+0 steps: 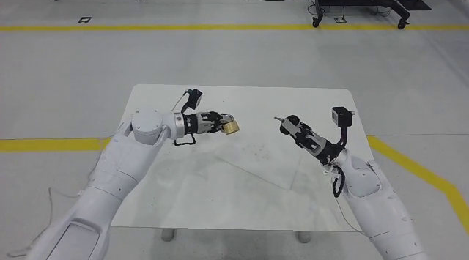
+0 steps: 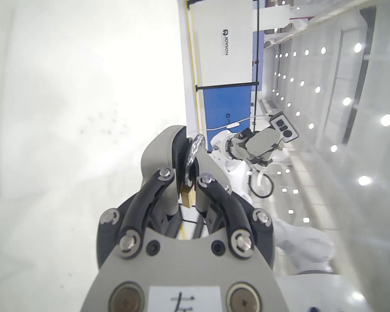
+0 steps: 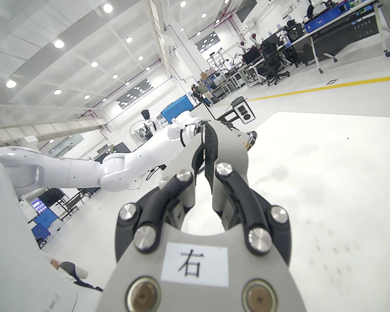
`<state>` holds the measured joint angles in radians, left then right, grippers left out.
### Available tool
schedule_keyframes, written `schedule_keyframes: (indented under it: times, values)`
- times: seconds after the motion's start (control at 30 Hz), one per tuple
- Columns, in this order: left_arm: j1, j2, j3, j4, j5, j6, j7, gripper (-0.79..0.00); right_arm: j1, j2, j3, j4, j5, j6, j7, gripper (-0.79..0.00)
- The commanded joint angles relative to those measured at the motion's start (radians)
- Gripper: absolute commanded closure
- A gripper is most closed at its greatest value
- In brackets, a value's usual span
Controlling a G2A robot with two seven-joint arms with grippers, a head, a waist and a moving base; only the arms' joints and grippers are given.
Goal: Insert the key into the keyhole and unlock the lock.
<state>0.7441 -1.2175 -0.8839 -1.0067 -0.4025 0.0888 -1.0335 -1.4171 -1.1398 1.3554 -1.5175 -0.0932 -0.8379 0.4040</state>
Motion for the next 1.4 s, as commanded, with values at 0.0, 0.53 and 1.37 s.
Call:
schedule_keyframes:
  times: [0.0, 0.53, 1.37]
  values:
    - [-0.052, -0.020, 0.028, 0.043, -0.058, 0.114, -0.032, 0.000, -0.002, -0.003, -0.004, -0.006, -0.021, 0.025, -0.034, 0.000]
    - [-0.201, -0.132, 0.097, 0.334, -0.299, 0.133, -0.049, 0.000, -0.044, -0.014, -0.018, -0.145, -0.307, 0.276, -0.187, 0.000]
    - [-0.067, -0.137, 0.005, 0.138, -0.342, -0.071, 0.197, 0.000, 0.003, -0.065, -0.189, -0.077, 0.086, 0.396, -0.252, 0.000]
